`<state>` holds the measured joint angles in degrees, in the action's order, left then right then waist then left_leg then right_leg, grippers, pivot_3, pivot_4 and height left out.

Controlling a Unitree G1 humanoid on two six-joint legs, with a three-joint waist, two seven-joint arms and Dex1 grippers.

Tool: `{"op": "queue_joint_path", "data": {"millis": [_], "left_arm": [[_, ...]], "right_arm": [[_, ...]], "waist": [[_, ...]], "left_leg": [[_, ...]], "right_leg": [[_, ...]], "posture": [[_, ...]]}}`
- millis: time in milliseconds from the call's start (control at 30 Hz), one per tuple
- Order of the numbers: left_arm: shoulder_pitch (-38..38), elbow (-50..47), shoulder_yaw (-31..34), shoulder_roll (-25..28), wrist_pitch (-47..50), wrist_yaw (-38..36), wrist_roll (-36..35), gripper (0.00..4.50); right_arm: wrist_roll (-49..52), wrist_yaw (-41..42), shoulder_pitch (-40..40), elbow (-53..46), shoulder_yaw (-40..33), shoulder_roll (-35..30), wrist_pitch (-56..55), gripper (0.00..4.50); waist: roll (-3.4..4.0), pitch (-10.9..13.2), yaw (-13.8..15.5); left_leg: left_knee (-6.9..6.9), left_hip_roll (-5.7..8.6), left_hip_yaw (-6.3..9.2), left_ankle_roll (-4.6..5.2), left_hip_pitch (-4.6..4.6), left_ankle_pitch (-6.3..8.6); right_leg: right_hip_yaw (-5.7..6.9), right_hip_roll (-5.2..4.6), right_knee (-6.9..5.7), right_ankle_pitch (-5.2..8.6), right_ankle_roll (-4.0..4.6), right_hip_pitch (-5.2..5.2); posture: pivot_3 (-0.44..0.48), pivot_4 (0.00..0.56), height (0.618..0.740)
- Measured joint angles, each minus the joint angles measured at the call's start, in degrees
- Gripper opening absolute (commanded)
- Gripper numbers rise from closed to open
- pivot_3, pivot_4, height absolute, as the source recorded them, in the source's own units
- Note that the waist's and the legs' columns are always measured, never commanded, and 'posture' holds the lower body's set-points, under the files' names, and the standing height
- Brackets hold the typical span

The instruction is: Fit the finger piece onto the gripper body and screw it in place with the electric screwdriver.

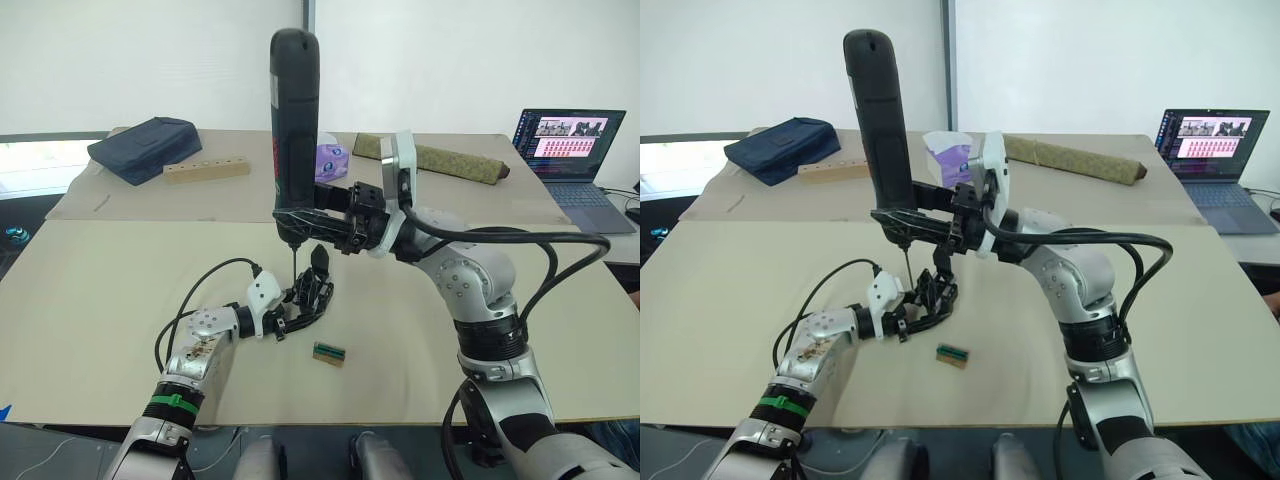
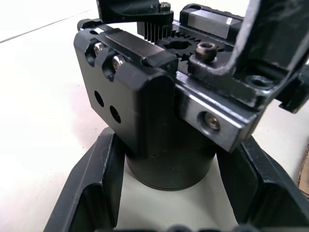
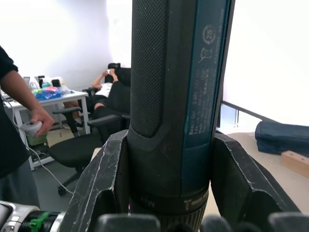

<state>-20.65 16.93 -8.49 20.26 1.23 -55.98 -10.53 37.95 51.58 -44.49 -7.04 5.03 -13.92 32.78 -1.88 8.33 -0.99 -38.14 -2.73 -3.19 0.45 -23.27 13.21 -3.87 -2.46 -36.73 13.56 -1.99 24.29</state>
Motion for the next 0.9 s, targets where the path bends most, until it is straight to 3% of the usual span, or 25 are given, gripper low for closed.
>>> {"op": "queue_joint_path", "data": {"millis": [900], "left_arm": [[0.3, -0.6, 0.0, 0.0, 0.3, 0.2, -0.1, 2.27]], "right_arm": [[-3.2, 0.1, 0.2, 1.5, 1.0, 1.7, -0.3, 1.91]], "waist": [[0.00, 0.0, 0.0]], "left_leg": [[0.02, 0.00, 0.00, 0.00, 0.00, 0.00]], "right_leg": [[0.00, 0.00, 0.02, 0.00, 0.00, 0.01]], "posture": [[0.000, 0.150, 0.740]]}}
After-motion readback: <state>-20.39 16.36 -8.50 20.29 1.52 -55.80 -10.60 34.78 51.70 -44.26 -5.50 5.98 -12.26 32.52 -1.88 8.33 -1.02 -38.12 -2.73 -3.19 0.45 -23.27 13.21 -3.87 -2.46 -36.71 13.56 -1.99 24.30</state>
